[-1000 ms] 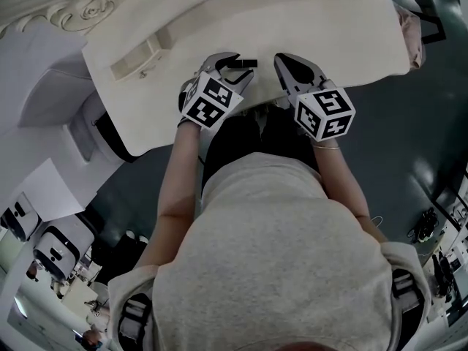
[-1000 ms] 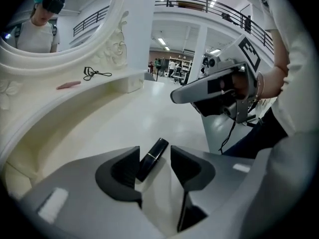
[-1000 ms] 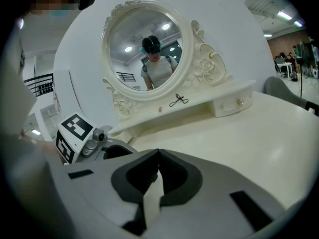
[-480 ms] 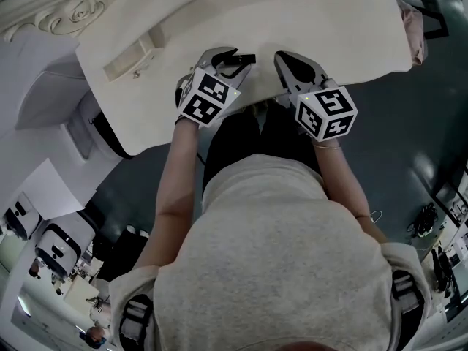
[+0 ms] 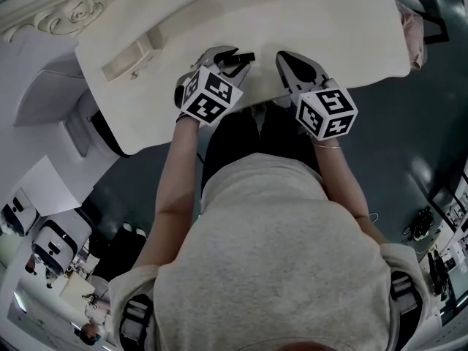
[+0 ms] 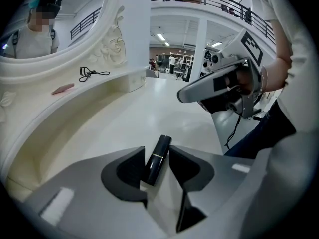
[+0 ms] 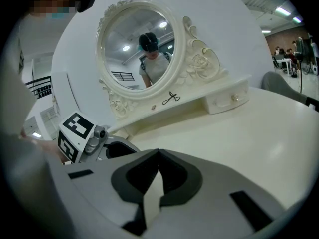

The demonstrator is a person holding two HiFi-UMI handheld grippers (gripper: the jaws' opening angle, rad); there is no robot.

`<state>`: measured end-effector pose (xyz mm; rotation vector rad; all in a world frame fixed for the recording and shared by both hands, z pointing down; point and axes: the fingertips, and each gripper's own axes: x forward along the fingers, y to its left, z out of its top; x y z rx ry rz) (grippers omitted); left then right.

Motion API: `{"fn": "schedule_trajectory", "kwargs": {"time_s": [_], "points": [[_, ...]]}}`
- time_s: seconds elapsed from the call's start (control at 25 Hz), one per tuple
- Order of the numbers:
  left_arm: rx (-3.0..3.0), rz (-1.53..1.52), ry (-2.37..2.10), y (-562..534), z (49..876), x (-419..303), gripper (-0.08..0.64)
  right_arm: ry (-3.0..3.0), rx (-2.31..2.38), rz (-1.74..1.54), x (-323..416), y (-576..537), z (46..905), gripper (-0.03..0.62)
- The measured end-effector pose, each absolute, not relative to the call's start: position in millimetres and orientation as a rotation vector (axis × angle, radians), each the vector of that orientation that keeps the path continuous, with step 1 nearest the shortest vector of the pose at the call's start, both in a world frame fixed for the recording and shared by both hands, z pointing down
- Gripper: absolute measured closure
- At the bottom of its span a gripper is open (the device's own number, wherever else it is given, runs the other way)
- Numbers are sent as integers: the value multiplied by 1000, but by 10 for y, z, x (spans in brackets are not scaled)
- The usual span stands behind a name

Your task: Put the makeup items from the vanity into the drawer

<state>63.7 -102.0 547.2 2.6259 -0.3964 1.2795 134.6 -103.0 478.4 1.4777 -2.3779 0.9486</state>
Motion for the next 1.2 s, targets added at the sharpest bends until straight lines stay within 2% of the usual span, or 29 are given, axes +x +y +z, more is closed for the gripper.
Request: {"fn": "schedule_trajectory", "kwargs": {"time_s": [0.08,0.12,0.48,0.84,1.2], "points": [[2599,1311,-404,-1014,5516,639,415,-2377,1475,953,1360,-1047,4800,584],[2585,1330,-411,-1008,5540,635,450,-2376,1474,957,1367,-1052,4814,584],[2537,1293,-472,-1008,5548,631,453,-2392,1441,953,1414,-1052,4816,584],[2494,1131,-674,-1100,5271,540,453,-2470,1349,885,1362,-1135,4632,584],[2427,1002,-920,-1086,5030,128,453,-2554,1208,788,1094,-1200,4458,584]]}}
